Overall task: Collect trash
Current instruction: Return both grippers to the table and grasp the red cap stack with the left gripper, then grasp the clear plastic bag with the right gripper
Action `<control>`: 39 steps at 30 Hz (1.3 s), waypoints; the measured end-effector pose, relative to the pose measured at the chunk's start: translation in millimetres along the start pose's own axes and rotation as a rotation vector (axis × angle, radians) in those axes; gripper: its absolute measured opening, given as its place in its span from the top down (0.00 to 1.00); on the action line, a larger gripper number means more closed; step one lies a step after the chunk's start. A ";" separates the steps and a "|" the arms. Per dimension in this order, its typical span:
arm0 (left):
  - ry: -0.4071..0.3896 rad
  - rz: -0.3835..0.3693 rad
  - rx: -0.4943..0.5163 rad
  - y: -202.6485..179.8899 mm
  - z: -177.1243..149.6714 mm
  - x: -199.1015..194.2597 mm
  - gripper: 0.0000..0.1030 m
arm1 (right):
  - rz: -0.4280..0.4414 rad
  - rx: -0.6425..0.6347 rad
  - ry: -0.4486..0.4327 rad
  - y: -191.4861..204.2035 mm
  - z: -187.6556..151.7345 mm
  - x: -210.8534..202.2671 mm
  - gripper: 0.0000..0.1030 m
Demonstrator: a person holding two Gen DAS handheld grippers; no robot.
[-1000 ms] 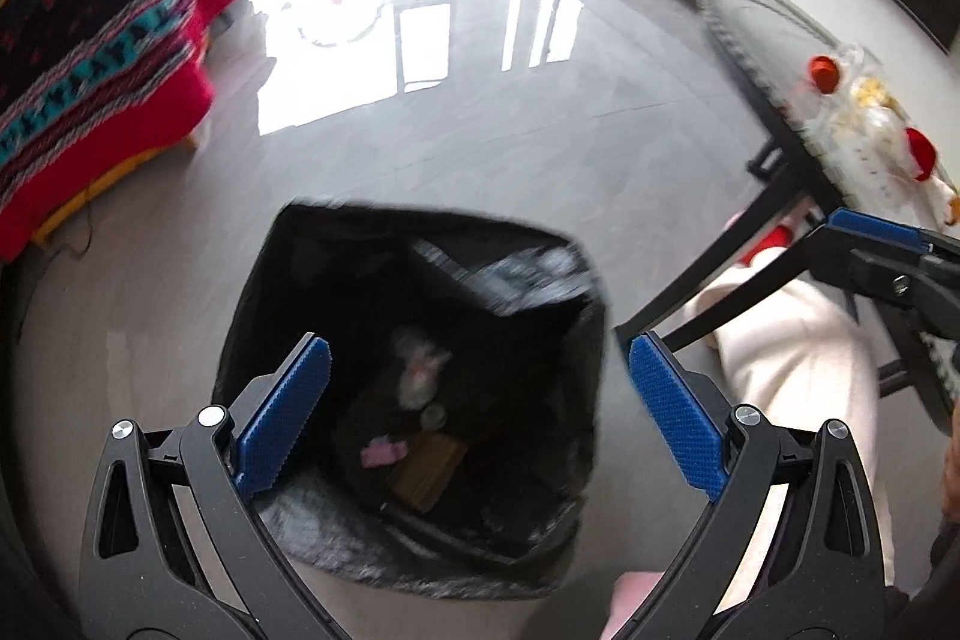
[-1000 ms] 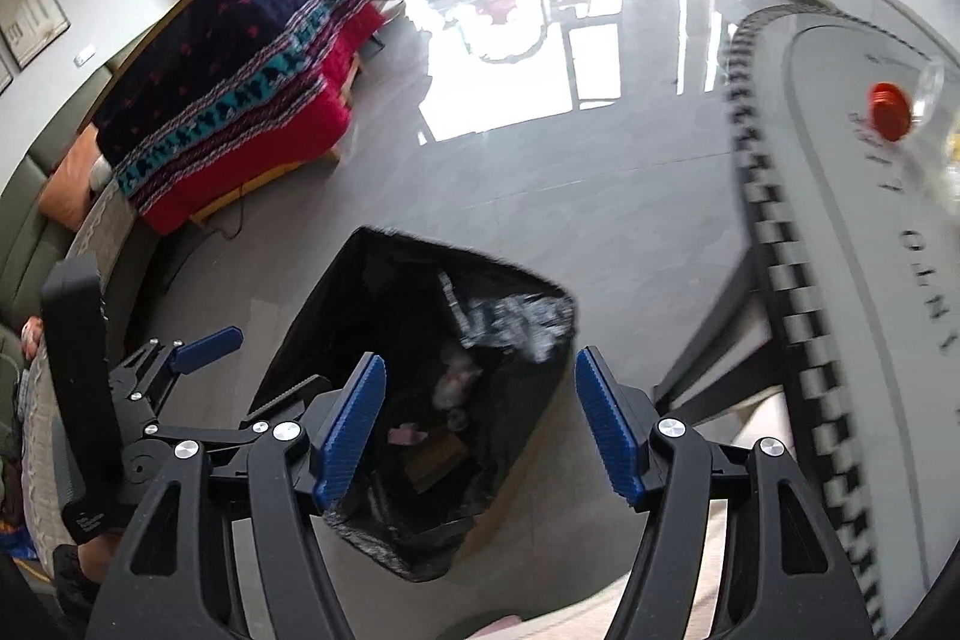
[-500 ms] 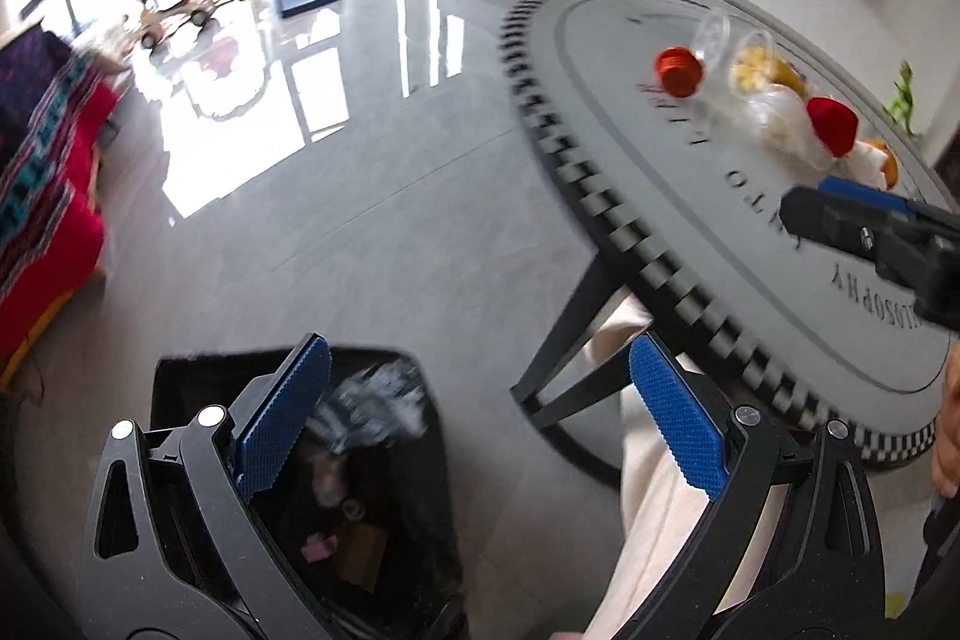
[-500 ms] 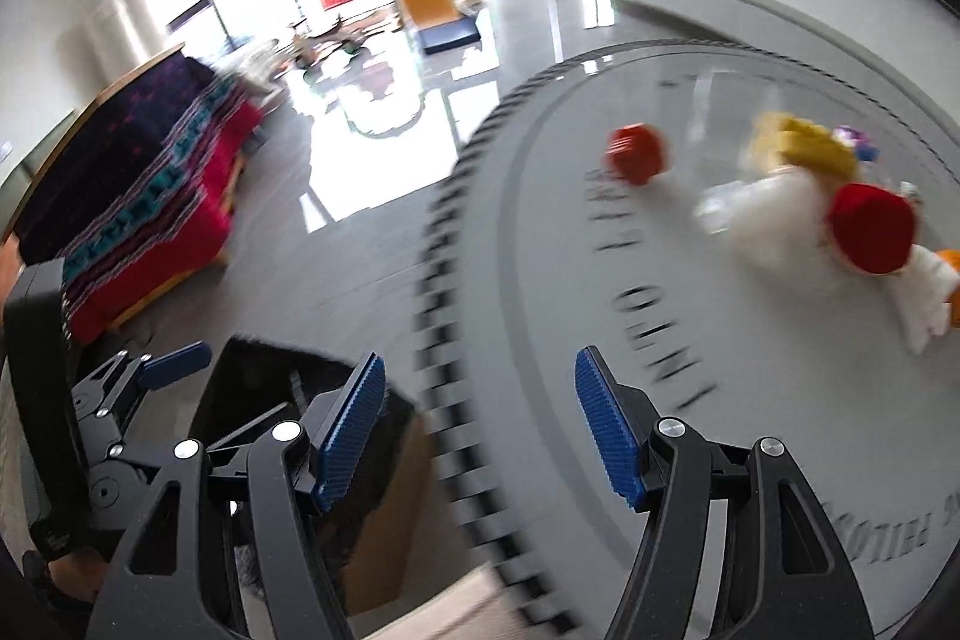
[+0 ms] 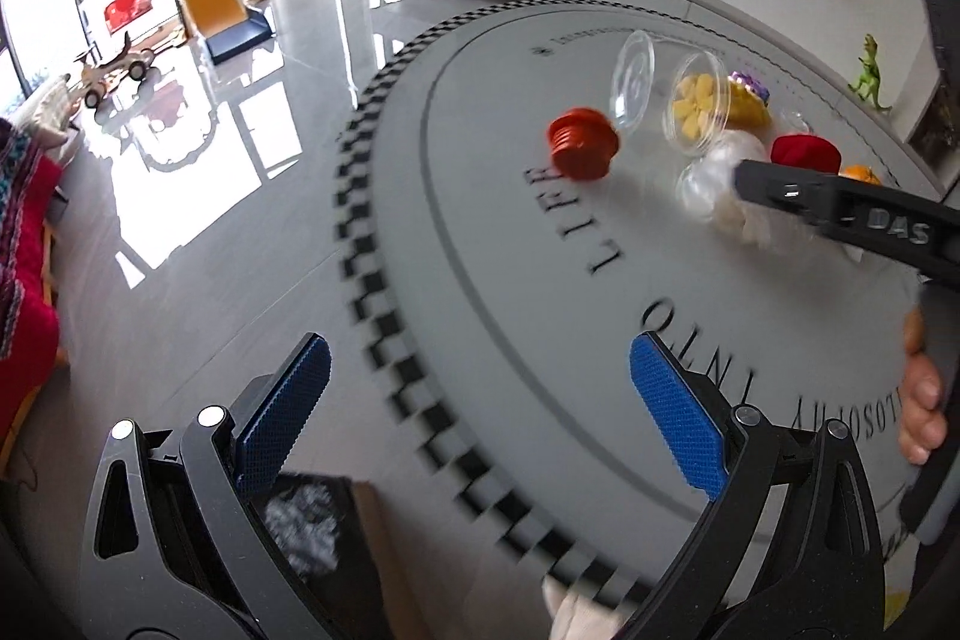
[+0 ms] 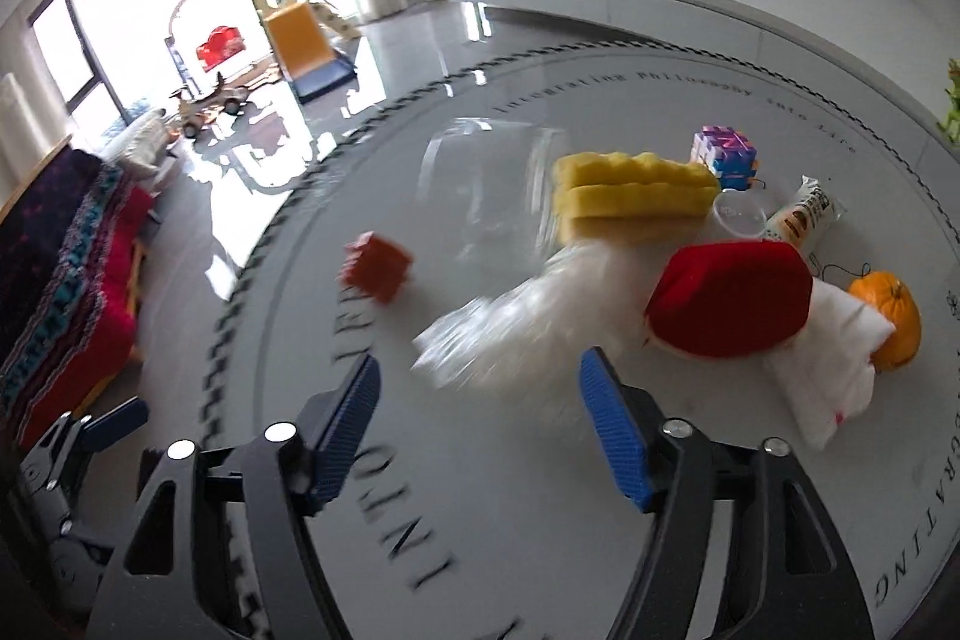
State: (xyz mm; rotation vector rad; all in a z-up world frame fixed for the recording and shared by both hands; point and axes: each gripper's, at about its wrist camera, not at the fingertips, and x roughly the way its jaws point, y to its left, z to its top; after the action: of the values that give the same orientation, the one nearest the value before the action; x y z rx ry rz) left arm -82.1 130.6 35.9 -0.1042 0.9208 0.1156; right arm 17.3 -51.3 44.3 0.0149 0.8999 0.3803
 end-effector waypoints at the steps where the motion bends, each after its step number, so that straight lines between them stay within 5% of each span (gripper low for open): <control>1: 0.004 -0.010 0.004 -3.0 2.7 4.0 0.06 | -0.013 -0.001 0.006 -1.7 1.7 7.3 0.28; 7: 0.011 -0.027 0.025 -14.1 17.7 17.3 0.06 | -0.105 -0.034 0.013 -5.8 1.6 24.4 0.26; 9: 0.013 -0.034 0.024 -15.6 23.8 22.4 0.06 | -0.127 -0.050 0.007 -7.8 2.4 24.2 0.51; 12: 0.022 -0.045 0.008 -16.8 33.1 32.4 0.06 | -0.070 -0.020 0.003 -15.8 5.4 17.1 0.66; 25: -0.009 -0.025 0.066 -49.4 76.3 80.2 0.06 | 0.018 0.003 -0.127 -29.0 26.8 -28.7 0.67; 27: -0.016 -0.027 0.064 -51.0 80.6 86.9 0.14 | 0.026 -0.005 -0.122 -25.7 26.3 -28.5 0.67; 29: -0.007 -0.041 0.062 -50.2 82.6 91.1 0.51 | 0.028 -0.012 -0.119 -25.7 23.7 -27.9 0.67; 30: 0.014 -0.049 0.054 -49.2 82.6 95.3 0.56 | 0.026 -0.013 -0.117 -26.2 23.0 -27.7 0.67; 39: 0.014 -0.059 0.055 -45.6 53.7 71.2 0.57 | 0.032 -0.004 -0.119 -23.0 13.8 -38.9 0.67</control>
State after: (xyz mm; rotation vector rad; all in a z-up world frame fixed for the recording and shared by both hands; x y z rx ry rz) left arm 9.5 96.9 13.2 -0.0806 0.9331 0.0349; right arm 13.4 -83.6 78.6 0.0478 0.7817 0.4067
